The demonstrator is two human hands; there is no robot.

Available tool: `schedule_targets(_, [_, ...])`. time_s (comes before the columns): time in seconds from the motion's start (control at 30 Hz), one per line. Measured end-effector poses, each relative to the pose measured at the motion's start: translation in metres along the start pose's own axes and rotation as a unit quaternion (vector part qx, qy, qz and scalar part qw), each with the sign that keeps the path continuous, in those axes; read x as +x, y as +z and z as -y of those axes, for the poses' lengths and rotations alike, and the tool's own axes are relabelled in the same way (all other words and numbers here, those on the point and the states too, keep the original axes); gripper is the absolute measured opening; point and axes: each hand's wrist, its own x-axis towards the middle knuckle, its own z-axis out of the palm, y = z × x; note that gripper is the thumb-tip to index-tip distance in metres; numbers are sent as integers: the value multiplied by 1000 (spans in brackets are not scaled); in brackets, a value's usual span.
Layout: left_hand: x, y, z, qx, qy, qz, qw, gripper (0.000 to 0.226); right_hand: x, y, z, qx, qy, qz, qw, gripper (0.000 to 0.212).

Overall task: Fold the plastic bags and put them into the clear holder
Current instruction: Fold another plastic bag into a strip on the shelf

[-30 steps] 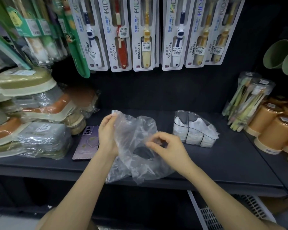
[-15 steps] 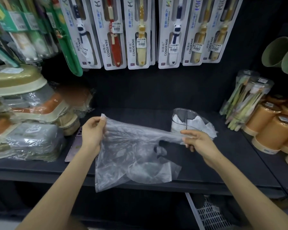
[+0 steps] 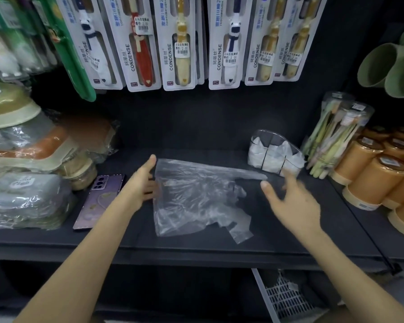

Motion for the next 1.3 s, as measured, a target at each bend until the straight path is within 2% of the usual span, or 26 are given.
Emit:
schedule_targets(0.1, [-25, -8, 21, 218, 55, -57, 973, 52, -32, 13, -1, 5, -55, 146, 988, 75])
schedule_targets(0.17, [-43, -12, 35, 262, 60, -33, 963, 50, -41, 23, 0, 20, -90, 172, 981, 66])
schedule_targets(0.23, [-58, -13, 45, 233, 55, -4, 971, 40, -46, 31, 3, 27, -115, 161, 980, 35])
schedule_targets(0.3, [-67, -13, 53, 152, 46, 19, 987, 21, -48, 34, 5, 33, -134, 136, 981, 11])
schedule_targets(0.33, [-69, -13, 55, 115, 43, 26, 992, 14, -49, 34, 6, 37, -136, 126, 982, 12])
schedule_targets(0.43, [-69, -18, 60, 46, 49, 26, 997, 25, -49, 27, -2, 64, -114, 121, 984, 23])
schedule_targets(0.5, [-65, -25, 58, 45, 59, 11, 997, 24, -45, 14, -9, 160, -58, 137, 976, 22])
schedule_targets(0.6, [-61, -35, 55, 62, 64, 23, 996, 28, -33, -12, -17, 353, 47, 216, 909, 14])
schedule_targets(0.67, [-59, -38, 56, 77, 58, 47, 994, 26, -24, -25, -24, 355, 92, 273, 889, 10])
schedule_targets(0.73, [-59, -35, 57, 84, 46, 59, 994, 25, -17, -29, -29, 323, 119, 286, 894, 13])
schedule_targets(0.83, [-57, -30, 62, 32, 14, 66, 997, 28, -21, -28, -30, 314, 155, 299, 888, 21])
schedule_targets(0.9, [-56, -27, 65, 21, 5, 65, 998, 27, -31, -24, -23, 299, 149, 314, 889, 28])
schedule_targets(0.93, [-56, -25, 66, 20, 6, 64, 998, 25, -35, -20, -21, 274, 125, 304, 904, 29])
schedule_targets(1.03, [-56, -25, 64, 6, 10, 60, 998, 18, -42, -5, -19, 138, -5, 232, 963, 18])
schedule_targets(1.13, [-55, -30, 63, -6, 10, 52, 999, 12, -47, 3, -19, 69, -56, 172, 981, 18])
schedule_targets(1.17, [-54, -32, 63, -10, 8, 51, 999, 12, -48, 5, -19, 82, -64, 160, 982, 20])
schedule_targets(1.23, [-53, -35, 64, -18, 3, 55, 998, 12, -50, 3, -15, 215, -41, 154, 963, 21])
schedule_targets(1.3, [-53, -36, 64, -19, -3, 59, 998, 13, -48, -3, -8, 380, 31, 185, 906, 23])
